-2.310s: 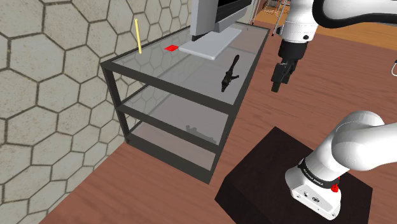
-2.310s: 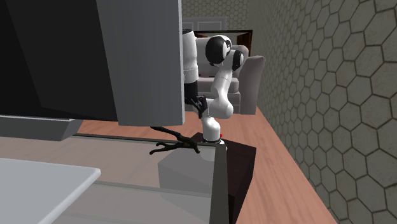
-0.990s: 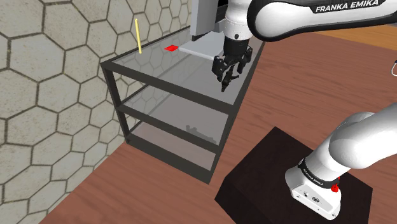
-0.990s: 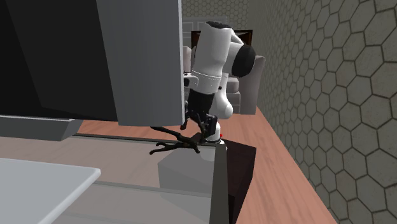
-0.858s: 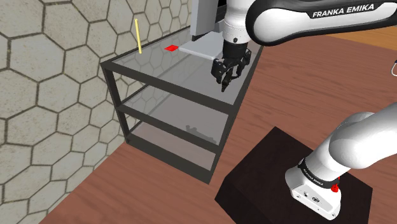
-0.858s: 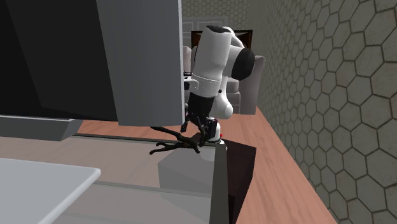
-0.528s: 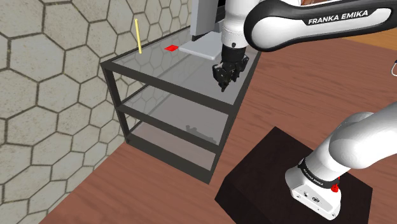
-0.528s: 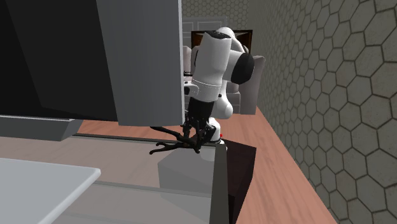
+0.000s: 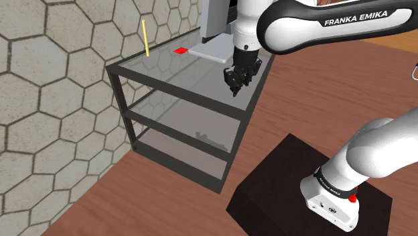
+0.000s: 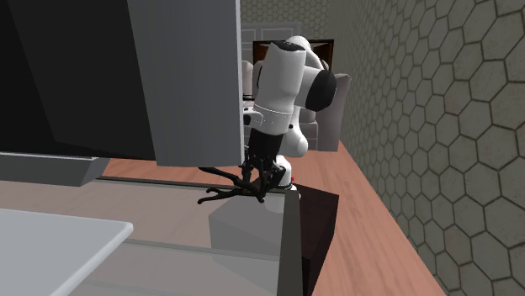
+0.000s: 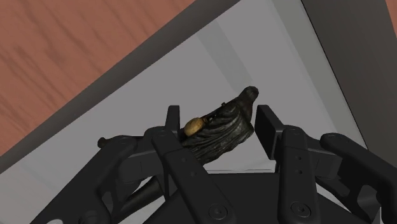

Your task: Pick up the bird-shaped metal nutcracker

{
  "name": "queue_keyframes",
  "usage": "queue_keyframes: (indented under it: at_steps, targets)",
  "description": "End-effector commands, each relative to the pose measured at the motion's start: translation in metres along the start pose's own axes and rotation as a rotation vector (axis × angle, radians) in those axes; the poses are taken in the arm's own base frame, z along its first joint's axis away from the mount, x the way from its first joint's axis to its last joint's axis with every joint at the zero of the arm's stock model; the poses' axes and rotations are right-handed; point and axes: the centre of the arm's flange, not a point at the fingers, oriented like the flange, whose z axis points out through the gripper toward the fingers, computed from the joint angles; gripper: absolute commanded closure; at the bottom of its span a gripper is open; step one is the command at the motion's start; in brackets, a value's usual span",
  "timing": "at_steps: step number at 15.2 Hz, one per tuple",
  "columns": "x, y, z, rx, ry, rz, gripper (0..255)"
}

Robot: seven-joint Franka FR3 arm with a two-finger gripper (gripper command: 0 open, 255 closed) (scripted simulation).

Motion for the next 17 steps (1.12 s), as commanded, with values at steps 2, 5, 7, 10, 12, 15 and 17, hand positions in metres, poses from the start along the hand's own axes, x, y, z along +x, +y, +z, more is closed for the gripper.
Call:
queue_keyframes:
  at_steps: [2,5,7,10,12,15,17]
  targets:
    - [0.001,0.002,-0.010,-0.001,-0.002,0.000,255]
    - [0.003,0.005,-0.025,-0.001,-0.002,0.000,255]
    - [0.004,0.007,-0.035,-0.001,-0.002,0.000,255]
    - [0.006,0.010,-0.051,-0.001,-0.002,0.000,255]
    - [0.007,0.013,-0.061,-0.001,-0.002,0.000,255]
    - [0.009,0.016,-0.076,-0.001,-0.002,0.000,255]
    - [0.009,0.016,-0.077,-0.001,-0.002,0.000,255]
